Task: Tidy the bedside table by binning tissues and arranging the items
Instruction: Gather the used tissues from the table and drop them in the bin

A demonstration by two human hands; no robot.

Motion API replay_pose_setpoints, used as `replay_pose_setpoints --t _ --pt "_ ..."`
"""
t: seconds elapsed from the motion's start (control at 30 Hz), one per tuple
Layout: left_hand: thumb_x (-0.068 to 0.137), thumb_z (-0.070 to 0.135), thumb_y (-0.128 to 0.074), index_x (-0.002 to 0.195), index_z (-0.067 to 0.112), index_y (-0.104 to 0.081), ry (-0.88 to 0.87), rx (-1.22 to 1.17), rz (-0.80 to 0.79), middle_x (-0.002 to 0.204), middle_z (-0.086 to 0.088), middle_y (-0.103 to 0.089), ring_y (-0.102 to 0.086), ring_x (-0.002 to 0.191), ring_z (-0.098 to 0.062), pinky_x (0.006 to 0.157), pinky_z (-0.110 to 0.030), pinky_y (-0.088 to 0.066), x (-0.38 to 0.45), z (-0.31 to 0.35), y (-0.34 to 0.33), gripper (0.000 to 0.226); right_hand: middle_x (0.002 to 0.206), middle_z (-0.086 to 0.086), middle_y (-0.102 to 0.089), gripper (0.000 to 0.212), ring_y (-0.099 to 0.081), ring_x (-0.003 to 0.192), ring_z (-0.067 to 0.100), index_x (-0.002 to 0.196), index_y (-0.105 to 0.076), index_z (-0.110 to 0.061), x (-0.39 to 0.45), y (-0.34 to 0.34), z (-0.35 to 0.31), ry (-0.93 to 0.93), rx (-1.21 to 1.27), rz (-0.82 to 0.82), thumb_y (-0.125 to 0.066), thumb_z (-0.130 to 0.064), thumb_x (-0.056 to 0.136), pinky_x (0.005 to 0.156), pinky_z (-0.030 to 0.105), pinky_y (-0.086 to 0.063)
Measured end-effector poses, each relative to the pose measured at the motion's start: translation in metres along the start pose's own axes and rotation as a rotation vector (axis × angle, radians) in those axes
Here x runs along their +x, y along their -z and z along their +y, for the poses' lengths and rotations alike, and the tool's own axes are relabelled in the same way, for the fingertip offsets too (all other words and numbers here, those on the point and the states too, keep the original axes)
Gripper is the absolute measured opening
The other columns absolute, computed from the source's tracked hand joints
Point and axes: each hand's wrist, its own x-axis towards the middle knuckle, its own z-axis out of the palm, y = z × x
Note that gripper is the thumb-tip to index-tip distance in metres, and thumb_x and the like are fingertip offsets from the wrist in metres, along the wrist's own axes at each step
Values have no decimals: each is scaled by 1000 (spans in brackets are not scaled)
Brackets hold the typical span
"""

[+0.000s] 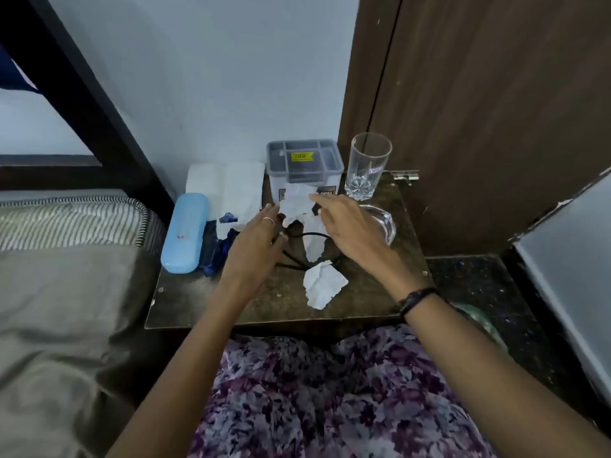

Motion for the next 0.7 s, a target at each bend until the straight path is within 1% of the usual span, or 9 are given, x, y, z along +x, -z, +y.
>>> replay_pose_setpoints --t 0.07,0.1,0.17,0.23,0.33,0.4,0.47,0.57,0.7 --pt "92 14 -50 132 18 -49 63 -98 109 123 -8 -61 -59 105 -23 83 -26 -42 -2 -9 0 40 119 5 -66 29 -60 109 20 121 -62 -13 1 -1 5 -44 55 38 -48 -12 96 78 35 -51" --pt "92 13 -51 126 19 -55 72 -114 154 111 -7 -65 -60 93 -19 74 -23 -41 -8 -11 0 34 112 2 -69 24 -63 100 17 114 -66 -16 -3 -1 6 -74 74 35 -52 -16 94 74 33 -52" --pt "91 11 -53 118 16 -61 66 -132 207 105 -4 -66 -57 85 -13 67 -15 -40 -18 -14 -4 28 100 -2 -72 16 -64 84 11 100 -71 -18 -14 -2 5 -144 80 -26 -61 -23 89 71 28 -50" --pt "91 11 -54 113 14 -65 24 -138 231 105 -2 -67 -61 87 -14 72 -20 -49 -22 -13 -9 24 92 -3 -71 14 -63 79 11 91 -72 -19 -25 -2 1 -189 68 -69 -64 -29 86 71 30 -51" --pt "90 14 -57 106 13 -68 -7 -96 257 100 -4 -69 -63 84 -18 74 -37 -54 -12 -8 -13 19 84 -6 -65 12 -62 77 11 85 -70 -19 -40 1 -6 -200 45 11 -66 -30 85 69 29 -51" --pt "90 15 -58 104 12 -69 -30 -66 252 100 -5 -70 -62 83 -20 74 -37 -53 -1 -1 -13 19 81 -6 -68 13 -64 73 11 85 -68 -21 -47 3 -8 -228 61 32 -66 -33 84 67 28 -51" --pt "89 15 -57 103 11 -69 -62 -38 223 100 -5 -71 -63 87 -21 77 -35 -51 13 8 -15 19 86 -4 -71 16 -66 77 13 91 -69 -24 -51 1 -7 -258 49 -61 -66 -38 83 70 28 -51" --pt "88 21 -59 108 11 -66 -64 82 94 106 -7 -69 -62 99 -25 78 -36 -47 39 20 -26 23 109 0 -67 34 -63 98 21 114 -64 -23 -52 -11 -5 -268 -34 -248 -67 -36 82 81 33 -48" --pt "84 28 -65 111 8 -62 7 340 -114 113 -12 -63 -60 105 -33 78 -38 -45 61 24 -48 34 114 1 -62 28 -61 101 24 114 -62 -19 -53 -32 -3 -173 -211 -220 -61 -22 86 75 35 -48"
